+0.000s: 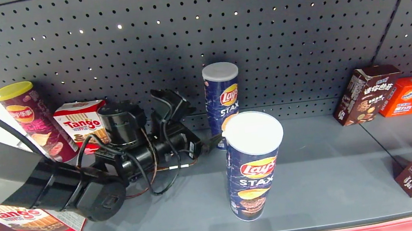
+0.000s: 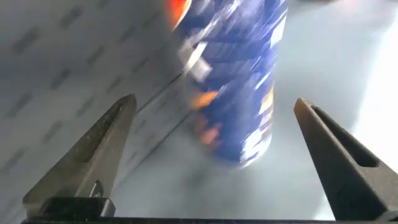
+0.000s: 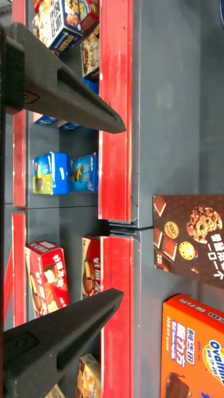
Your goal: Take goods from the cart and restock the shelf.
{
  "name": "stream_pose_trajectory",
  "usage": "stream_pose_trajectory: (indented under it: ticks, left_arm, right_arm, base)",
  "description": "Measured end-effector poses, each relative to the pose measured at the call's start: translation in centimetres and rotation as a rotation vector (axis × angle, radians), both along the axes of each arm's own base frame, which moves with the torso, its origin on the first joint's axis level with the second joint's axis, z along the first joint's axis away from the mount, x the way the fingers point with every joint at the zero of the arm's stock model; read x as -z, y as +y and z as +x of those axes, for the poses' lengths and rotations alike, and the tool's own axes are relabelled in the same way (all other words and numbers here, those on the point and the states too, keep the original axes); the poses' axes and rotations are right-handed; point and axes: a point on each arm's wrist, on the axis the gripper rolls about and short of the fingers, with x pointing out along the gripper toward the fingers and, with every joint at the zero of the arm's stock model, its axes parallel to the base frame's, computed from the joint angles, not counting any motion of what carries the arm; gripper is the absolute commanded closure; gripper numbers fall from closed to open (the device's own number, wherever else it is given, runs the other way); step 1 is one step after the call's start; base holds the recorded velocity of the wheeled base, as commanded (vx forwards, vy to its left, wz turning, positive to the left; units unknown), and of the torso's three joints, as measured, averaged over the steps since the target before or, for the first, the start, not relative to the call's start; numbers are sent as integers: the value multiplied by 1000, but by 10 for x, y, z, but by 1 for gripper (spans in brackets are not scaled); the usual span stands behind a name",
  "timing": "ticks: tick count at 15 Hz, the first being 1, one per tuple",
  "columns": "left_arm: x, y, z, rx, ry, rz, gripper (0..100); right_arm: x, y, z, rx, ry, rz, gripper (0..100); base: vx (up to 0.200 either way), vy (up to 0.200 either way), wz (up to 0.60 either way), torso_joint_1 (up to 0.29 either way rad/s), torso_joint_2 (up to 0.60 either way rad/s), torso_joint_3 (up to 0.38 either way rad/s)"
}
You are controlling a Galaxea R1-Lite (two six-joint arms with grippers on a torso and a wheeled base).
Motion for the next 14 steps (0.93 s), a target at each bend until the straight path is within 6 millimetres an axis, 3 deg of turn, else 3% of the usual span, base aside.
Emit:
stream_pose_trajectory:
  ticks: [2,14]
  left_arm:
    - [0,4,-5,-86,-6,1,0]
    - [-2,0,-2,-137,-12,-8,0]
  right_arm:
    - [0,0,0,0,0,0,0]
    - [0,0,0,0,0,0,0]
  base:
    - [0,0,0,0,0,0]
    - [0,0,0,0,0,0]
